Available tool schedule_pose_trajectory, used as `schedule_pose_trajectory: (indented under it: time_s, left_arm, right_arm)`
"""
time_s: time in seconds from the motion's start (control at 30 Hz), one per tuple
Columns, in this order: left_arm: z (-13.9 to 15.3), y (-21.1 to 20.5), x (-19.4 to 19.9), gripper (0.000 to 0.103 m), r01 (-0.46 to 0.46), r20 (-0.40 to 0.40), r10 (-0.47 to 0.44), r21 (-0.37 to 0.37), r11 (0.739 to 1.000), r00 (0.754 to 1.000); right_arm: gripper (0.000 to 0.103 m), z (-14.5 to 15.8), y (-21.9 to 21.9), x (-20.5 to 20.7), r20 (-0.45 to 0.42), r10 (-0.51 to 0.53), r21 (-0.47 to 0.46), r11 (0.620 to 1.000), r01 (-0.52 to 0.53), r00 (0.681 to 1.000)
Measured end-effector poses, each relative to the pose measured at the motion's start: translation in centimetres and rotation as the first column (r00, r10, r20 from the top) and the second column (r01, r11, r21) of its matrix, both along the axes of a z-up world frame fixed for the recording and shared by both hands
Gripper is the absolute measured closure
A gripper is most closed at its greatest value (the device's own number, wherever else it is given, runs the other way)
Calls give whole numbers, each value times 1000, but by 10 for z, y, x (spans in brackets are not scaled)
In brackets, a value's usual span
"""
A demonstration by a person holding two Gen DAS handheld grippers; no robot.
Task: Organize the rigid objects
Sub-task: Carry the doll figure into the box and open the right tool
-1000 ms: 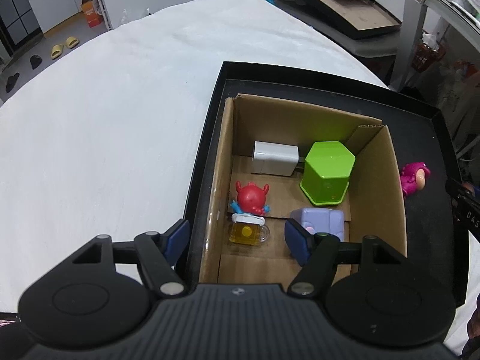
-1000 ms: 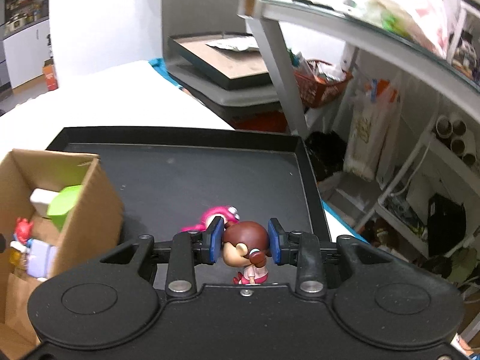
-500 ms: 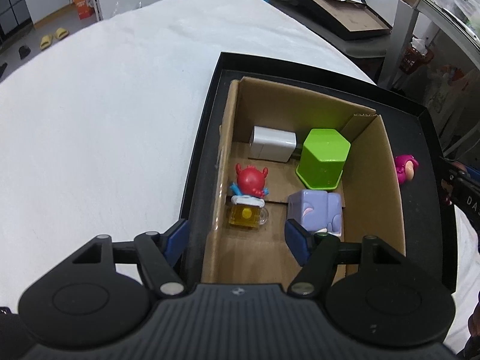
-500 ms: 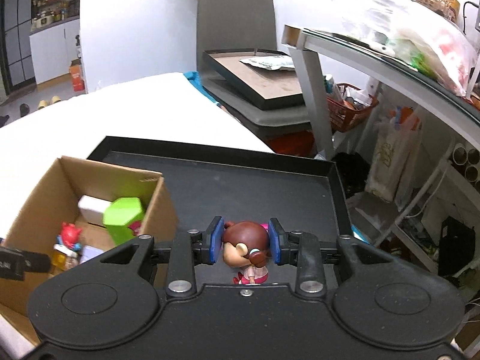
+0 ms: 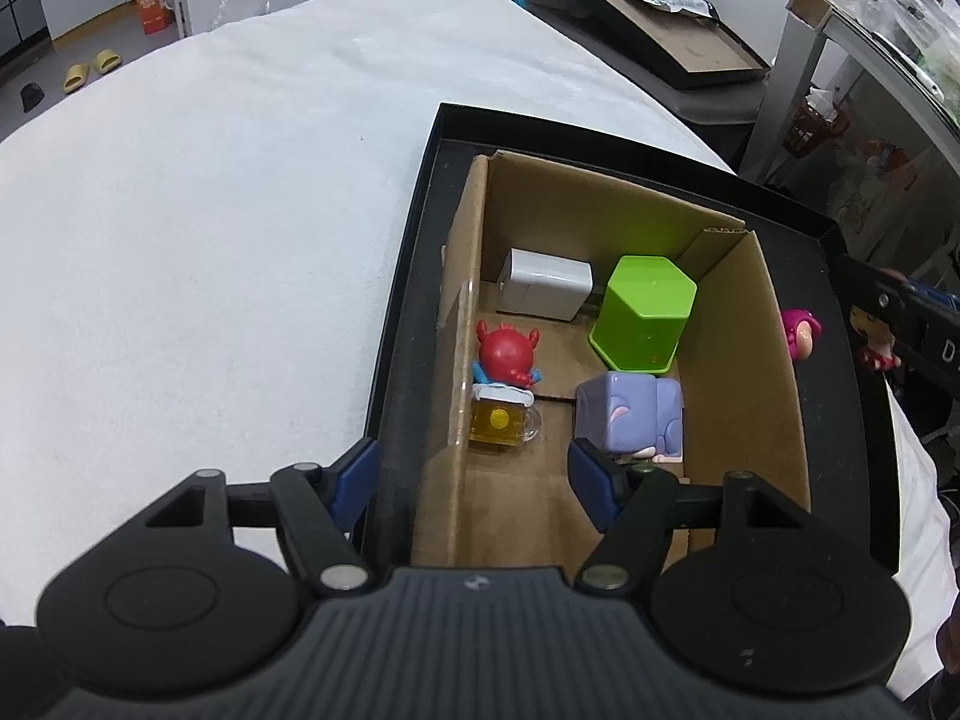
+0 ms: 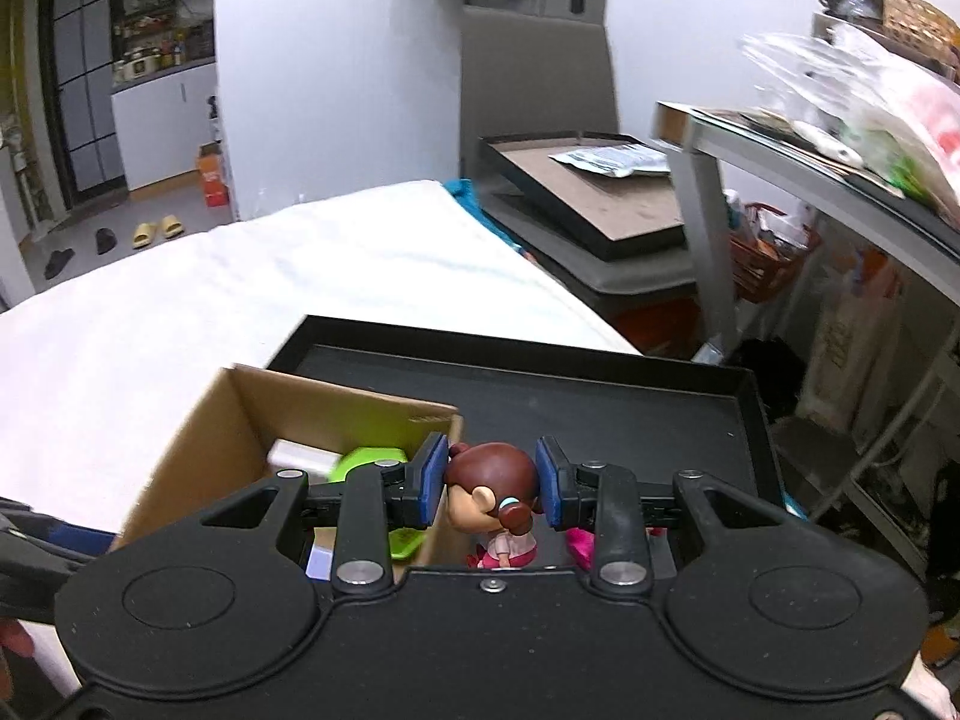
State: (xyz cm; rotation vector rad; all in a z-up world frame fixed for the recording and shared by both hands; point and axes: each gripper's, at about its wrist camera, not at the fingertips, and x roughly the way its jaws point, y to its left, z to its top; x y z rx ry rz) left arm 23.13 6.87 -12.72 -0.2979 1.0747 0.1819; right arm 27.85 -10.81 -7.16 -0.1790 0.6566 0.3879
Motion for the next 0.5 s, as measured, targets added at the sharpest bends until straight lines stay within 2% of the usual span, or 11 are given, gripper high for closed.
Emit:
schedule_pose_trajectory:
  time_s: [0.13,0.2,0.27,0.37,0.5]
  left_arm:
    - [-4,6,-3,42,1,10,-1,-22,1000,1000]
    - [-6,9,-4,54,-3,6,3,-39,999,1000]
    - [-7,12,-4,77,-3,-5,3,-51,999,1000]
    - [-6,14,-4,82,2,-4,-2,-69,998,1000]
    - [-7,18,-6,84,-4,-4,4,-81,997,1000]
  right_arm:
    - [72,3,16,-2,5,44,15,999,-45,999]
    - [72,2,26,-3,-5,65,25,998,-65,998]
    - [72,-1,36,-1,-15,80,23,997,-80,997]
    - [71,-6,47,2,-35,91,24,996,-90,995]
    - [71,-15,60,2,-58,113,8,994,-112,992]
